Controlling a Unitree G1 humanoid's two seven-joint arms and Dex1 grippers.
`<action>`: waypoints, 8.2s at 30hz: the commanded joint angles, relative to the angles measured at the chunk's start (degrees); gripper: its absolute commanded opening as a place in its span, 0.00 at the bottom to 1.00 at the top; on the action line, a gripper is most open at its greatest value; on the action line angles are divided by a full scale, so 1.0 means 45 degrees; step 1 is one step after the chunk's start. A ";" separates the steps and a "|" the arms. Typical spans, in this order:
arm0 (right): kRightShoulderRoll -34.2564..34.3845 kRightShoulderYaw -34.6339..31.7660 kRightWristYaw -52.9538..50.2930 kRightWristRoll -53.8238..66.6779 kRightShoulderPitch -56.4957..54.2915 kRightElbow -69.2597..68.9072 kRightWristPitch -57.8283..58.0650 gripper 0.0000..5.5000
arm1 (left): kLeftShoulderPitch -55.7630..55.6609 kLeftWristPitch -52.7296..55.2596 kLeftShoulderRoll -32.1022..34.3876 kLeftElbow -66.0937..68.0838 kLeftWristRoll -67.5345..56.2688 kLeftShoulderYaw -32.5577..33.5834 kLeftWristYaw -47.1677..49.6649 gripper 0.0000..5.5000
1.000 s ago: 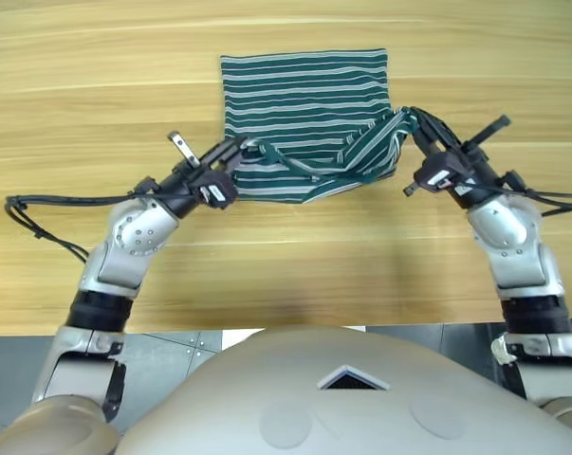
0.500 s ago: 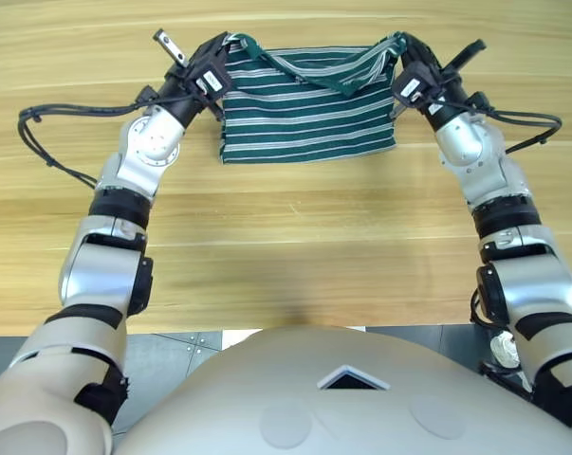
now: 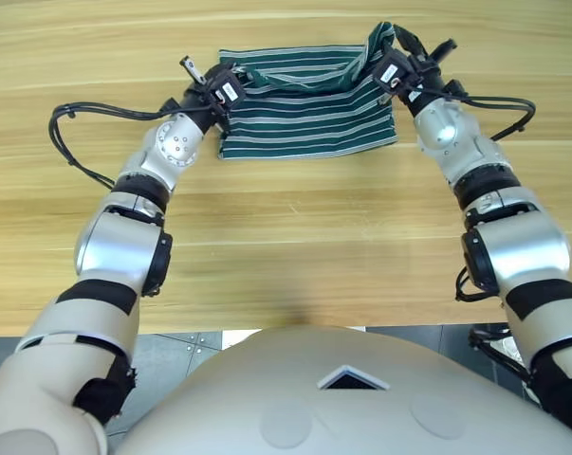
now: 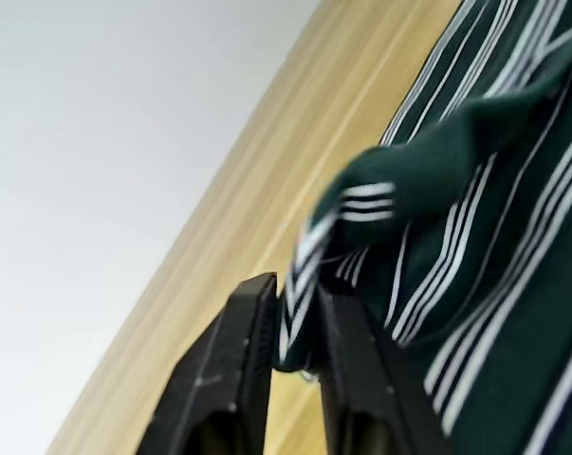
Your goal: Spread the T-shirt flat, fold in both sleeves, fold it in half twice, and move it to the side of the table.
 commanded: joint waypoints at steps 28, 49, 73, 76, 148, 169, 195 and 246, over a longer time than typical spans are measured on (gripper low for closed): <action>0.1021 0.6061 0.6216 -0.1275 0.1532 -0.3708 -0.4521 0.52 | 0.1936 -0.1521 0.1898 -0.1509 -0.1936 0.2290 0.2901 0.36; -0.5769 -0.2210 0.8433 1.2794 1.1098 -1.4706 -0.2754 0.52 | 0.4695 -0.3159 0.2286 -0.7235 -0.0467 0.0208 0.0368 0.36; -0.2997 -0.4738 0.6961 0.8967 0.9275 -1.3989 0.0270 0.52 | 0.5059 -0.1755 0.0473 -0.5416 0.3109 -0.5290 -0.1230 0.36; -0.2985 -0.4749 0.7080 0.8863 0.9308 -1.3980 0.0312 0.52 | 0.6021 -0.1853 0.1197 -0.6887 0.2598 -0.5252 -0.1755 0.36; -0.7337 -0.2315 0.9363 0.2387 1.6212 -1.6521 -0.2707 0.23 | 1.1812 -0.2414 0.6521 -1.4738 -0.1048 -0.2913 -0.8228 0.27; -0.7005 -0.2264 0.9147 0.2919 1.5862 -1.6407 -0.2885 0.02 | 1.2065 -0.2711 0.6286 -1.4069 -0.1380 -0.3076 -0.7868 0.00; -0.3886 -0.3378 0.7129 0.4156 1.1841 -1.5978 0.0004 0.02 | 0.9708 0.0790 0.2446 -1.5453 -0.3580 0.0230 -0.5199 0.00; 0.2974 0.0101 0.2779 0.2034 -0.0235 0.0552 0.1443 0.64 | 0.1986 -0.0865 -0.0232 -0.0737 -0.3771 0.2389 -0.3068 0.43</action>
